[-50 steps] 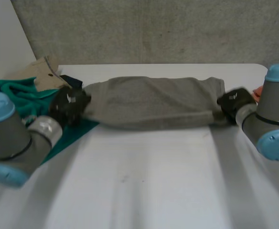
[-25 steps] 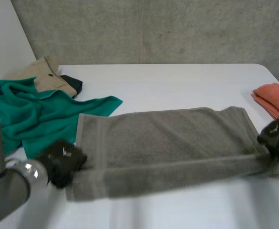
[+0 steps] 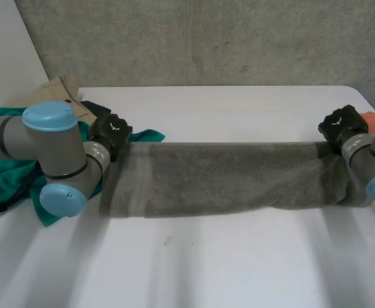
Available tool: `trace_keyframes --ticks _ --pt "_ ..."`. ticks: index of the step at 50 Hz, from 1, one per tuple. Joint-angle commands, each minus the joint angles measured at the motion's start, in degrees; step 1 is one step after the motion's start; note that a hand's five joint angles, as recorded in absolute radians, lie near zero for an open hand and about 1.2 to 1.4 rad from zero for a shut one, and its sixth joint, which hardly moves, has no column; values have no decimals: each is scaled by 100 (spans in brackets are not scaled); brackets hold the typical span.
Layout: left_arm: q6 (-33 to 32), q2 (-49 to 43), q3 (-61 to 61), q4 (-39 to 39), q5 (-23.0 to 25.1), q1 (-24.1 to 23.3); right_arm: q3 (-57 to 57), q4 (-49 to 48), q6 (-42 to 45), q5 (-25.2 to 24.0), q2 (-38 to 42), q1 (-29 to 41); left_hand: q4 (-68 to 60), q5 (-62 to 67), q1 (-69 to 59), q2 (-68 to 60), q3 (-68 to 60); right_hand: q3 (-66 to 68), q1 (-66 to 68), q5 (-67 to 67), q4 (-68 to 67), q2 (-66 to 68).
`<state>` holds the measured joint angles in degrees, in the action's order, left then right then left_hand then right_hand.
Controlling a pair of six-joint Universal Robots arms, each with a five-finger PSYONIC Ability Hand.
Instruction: Fold the laundry.
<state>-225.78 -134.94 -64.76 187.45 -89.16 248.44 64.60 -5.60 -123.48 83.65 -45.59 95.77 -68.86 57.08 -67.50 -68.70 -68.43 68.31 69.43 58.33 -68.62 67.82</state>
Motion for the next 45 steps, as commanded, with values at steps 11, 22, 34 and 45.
trace_keyframes --ticks 11,22,34,45 --pt "-36 -648 852 -15 -339 -103 -756 -1549 -194 -349 868 12 4068 -3889 3932 4052 4025 -5831 -5943 -5833 5862 -5782" --pt "87 -235 834 28 -427 -367 -370 -339 -1908 -621 -407 -322 5886 -5708 5750 5870 5843 -5831 -5943 -5833 5862 -5782" --pt "210 -85 518 108 -409 -490 -369 1121 -1961 -964 -407 -375 5886 -5708 5750 5870 5843 -5403 -5514 -5405 5434 -5353" --pt "701 618 -528 108 -199 -507 -466 1922 -1987 -938 -108 -323 5882 -5703 5746 5866 5839 -4393 -4505 -4395 4424 -4344"
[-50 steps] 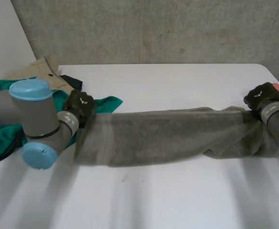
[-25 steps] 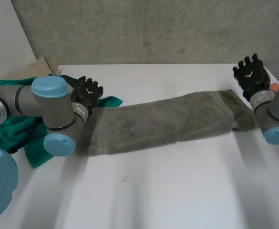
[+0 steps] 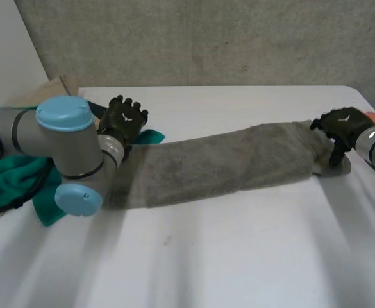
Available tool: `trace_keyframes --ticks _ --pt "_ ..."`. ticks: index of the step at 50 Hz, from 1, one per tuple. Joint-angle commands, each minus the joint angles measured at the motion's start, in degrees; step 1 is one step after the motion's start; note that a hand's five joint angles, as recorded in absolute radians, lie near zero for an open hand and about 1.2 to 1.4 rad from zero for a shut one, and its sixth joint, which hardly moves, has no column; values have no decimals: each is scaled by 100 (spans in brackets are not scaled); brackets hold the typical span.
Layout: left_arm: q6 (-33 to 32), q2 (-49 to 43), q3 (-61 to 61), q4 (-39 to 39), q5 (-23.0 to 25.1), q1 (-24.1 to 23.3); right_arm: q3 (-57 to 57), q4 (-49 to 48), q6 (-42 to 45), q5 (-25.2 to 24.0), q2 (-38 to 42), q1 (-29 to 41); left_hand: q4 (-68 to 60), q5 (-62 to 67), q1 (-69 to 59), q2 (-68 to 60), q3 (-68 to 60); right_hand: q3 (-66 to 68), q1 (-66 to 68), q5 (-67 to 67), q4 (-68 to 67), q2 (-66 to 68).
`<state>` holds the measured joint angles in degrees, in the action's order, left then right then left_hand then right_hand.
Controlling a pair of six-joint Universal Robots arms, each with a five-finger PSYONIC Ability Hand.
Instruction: Fold the laundry.
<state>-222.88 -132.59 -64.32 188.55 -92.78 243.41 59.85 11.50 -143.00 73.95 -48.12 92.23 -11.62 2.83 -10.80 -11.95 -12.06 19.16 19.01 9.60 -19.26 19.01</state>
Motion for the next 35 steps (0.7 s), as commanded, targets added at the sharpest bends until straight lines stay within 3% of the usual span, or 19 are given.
trace_keyframes --ticks 1,12,25,33,35 --pt "481 409 -608 -2 182 -4 18 212 -35 50 145 41 158 -279 76 190 202 522 537 478 -512 537" --pt "1202 1033 -1469 -521 252 -21 97 221 -35 226 259 32 -27 -94 -109 5 17 1027 1042 982 -1017 1042" --pt "1299 1200 -2234 -530 278 -21 62 -60 0 225 514 32 -78 -43 -160 -45 -34 1430 1445 1386 -1420 1445" --pt "1299 1174 -2437 -521 278 -4 167 -254 44 533 488 32 -1153 1031 -1234 -1120 -1109 2623 2638 2579 -2613 2638" --pt "1291 1165 -2445 -477 278 -4 220 -271 44 516 436 23 -1741 1620 -1823 -1708 -1697 3844 3859 3800 -3835 3860"
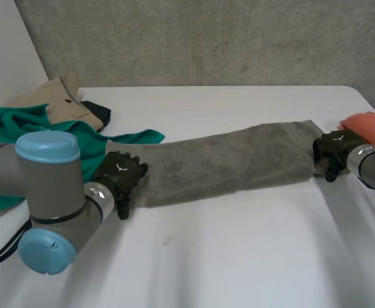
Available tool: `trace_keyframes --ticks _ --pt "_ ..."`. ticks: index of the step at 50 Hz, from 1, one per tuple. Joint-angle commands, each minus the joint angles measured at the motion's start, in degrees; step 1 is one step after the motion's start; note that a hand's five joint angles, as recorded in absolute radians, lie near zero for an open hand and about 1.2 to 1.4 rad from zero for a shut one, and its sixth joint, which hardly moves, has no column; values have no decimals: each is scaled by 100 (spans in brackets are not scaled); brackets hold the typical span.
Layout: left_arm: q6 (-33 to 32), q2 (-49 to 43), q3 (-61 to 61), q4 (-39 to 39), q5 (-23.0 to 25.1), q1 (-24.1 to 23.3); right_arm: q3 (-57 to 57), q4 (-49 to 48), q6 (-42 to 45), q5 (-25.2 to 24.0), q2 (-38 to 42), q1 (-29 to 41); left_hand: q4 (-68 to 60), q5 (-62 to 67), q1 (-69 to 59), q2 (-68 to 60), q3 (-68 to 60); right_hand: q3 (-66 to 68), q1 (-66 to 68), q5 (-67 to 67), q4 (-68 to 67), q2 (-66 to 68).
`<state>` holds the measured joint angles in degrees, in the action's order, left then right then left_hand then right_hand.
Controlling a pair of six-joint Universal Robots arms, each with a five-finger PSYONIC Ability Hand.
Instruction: Fold the laundry.
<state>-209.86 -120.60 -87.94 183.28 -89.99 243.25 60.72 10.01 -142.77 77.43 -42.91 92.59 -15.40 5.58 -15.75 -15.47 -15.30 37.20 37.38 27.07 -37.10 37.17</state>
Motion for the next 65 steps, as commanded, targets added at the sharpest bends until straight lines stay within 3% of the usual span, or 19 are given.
trace_keyframes --ticks 1,2,7,8,13,25,36,37,41,48,53,56,59,62,65 --pt "-11 -43 -83 59 -10 12 159 -123 21 159 -121 -22 -1715 1697 -1680 -1708 -1725 2864 2846 2877 -2875 2868" --pt "-11 -60 -65 76 -10 12 212 -157 21 141 -182 -30 -2152 2133 -2117 -2144 -2161 4205 4187 4218 -4215 4208" --pt "-90 -402 93 260 -28 74 431 -202 47 124 -384 -48 -6451 6432 -6416 -6443 -6460 4280 4262 4293 -4290 4283" --pt "-90 -420 137 322 -28 83 476 -202 47 106 -420 -57 -6460 6441 -6425 -6453 -6470 4280 4262 4293 -4290 4283" --pt "-90 -324 207 525 -63 65 914 -184 100 88 -937 -66 -6460 6442 -6425 -6453 -6470 4280 4262 4293 -4290 4283" --pt "164 1855 -205 736 -1 21 1232 114 355 71 -2668 -57 -6460 6442 -6425 -6453 -6470 4280 4262 4293 -4290 4283" --pt "384 2102 -653 718 394 109 1267 765 390 -325 -2951 -66 -6446 6427 -6411 -6438 -6455 4280 4262 4293 -4290 4283" --pt "393 2050 -741 718 403 118 1284 774 390 -316 -2934 -66 -4530 4512 -4496 -4523 -4540 4280 4262 4293 -4290 4283" --pt "376 1699 -926 745 394 170 1556 739 504 -264 -2890 -267 -2967 2948 -2932 -2960 -2976 4280 4262 4293 -4290 4283" --pt "393 1531 -1014 745 403 294 2005 205 1328 -237 -2732 -1426 -2257 2238 -2222 -2250 -2267 4280 4262 4293 -4290 4283" --pt "393 1566 -1067 744 403 355 1830 -447 1752 78 -2442 -1665 -2224 2205 -2189 -2216 -2233 4280 4262 4293 -4290 4283" --pt "402 1583 -1093 736 412 390 1523 -946 1831 569 -2398 -1621 -2123 2105 -2088 -2116 -2133 4280 4262 4293 -4290 4283" --pt "411 1627 -1137 744 412 408 1443 -1569 1841 721 -2415 -1263 -2122 2104 -2088 -2115 -2132 4280 4262 4293 -4290 4283" --pt "411 1680 -1199 745 412 425 1425 -2116 1823 520 -2389 -438 -2089 2070 -2054 -2082 -2099 4280 4262 4293 -4290 4283" --pt "411 1689 -1234 745 412 425 1530 -2749 1849 -7 -2336 600 -2005 1986 -1970 -1998 -2014 4280 4262 4293 -4290 4283"
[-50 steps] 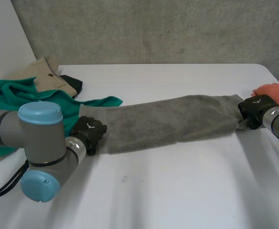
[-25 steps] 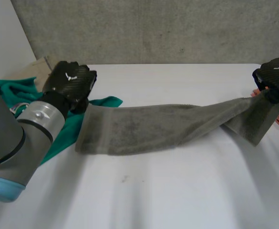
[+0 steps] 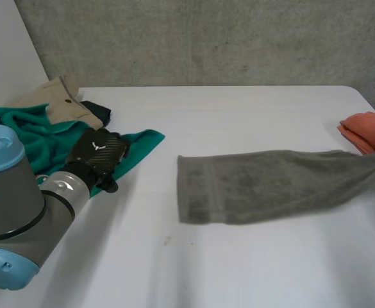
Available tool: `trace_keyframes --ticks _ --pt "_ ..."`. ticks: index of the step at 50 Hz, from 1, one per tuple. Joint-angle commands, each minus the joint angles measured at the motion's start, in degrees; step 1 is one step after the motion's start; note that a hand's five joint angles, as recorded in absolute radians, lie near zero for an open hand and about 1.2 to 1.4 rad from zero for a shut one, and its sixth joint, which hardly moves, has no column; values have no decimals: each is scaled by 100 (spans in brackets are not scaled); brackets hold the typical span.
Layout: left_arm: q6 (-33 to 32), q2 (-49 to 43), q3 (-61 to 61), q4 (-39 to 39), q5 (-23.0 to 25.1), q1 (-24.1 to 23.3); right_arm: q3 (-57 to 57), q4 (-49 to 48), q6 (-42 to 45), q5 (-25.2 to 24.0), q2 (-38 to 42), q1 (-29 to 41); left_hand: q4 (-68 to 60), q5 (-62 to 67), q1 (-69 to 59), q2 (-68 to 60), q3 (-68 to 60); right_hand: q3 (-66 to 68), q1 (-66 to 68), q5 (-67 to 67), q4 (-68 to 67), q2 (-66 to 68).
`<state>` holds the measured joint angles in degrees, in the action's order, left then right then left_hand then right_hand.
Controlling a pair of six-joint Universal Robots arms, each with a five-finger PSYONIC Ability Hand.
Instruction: Fold the laundry.
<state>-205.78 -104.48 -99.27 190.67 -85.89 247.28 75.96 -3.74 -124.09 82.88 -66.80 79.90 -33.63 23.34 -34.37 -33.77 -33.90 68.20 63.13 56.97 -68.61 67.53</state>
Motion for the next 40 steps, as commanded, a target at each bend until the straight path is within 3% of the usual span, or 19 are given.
trace_keyframes --ticks 1,6,12,16,17,19,20,24,25,28,32,40 --pt "3 77 -110 5 2 22 32 -1479 -18 -684 70 2080 -165 194 -91 -151 -138 1180 1687 1303 -1139 1247" --pt "3 103 -171 5 -7 22 514 -1972 165 -1483 666 3432 -81 110 -7 -67 -54 1180 1687 1303 -1139 1247" --pt "3 103 -259 14 2 31 1209 -1885 851 -1608 1090 4314 -30 59 44 -17 -3 1180 1687 1303 -1139 1247" --pt "3 95 -242 49 2 14 1789 -1928 1107 -1617 994 4227 -13 43 61 0 14 1180 1687 1303 -1139 1247" --pt "3 94 -216 66 2 -4 1921 -1955 994 -1599 880 4192 -13 43 61 0 14 286 794 410 -245 354" --pt "-6 94 -128 154 2 -30 2001 -1964 783 -1521 661 4139 -13 43 61 0 14 -5243 -4736 -5119 5284 -5176" --pt "-14 94 -75 207 2 -48 2027 -1946 660 -1485 494 4095 -13 43 61 0 14 -5820 -5313 -5697 5861 -5753" --pt "-6 7 311 400 -16 -276 2194 -1946 -297 -1318 -236 3691 -13 43 61 0 14 -5820 -5313 -5697 5861 -5753" --pt "3 -28 408 435 -16 -364 2264 -1955 -996 -1248 -437 3551 -13 43 61 0 14 -5820 -5313 -5697 5861 -5753" --pt "-6 -353 882 550 -16 -812 2291 -1850 -2271 -1108 -745 3357 104 -74 178 117 131 -5820 -5313 -5697 5861 -5753" --pt "-6 -862 1568 559 -51 -1348 2344 -1246 -3171 -827 -957 3041 507 -477 580 520 534 -5820 -5313 -5697 5861 -5753" --pt "-41 -2330 2807 296 -68 -1963 2511 -329 -2903 -694 -362 2346 996 -967 1070 1010 1023 -5820 -5313 -5697 5861 -5753"
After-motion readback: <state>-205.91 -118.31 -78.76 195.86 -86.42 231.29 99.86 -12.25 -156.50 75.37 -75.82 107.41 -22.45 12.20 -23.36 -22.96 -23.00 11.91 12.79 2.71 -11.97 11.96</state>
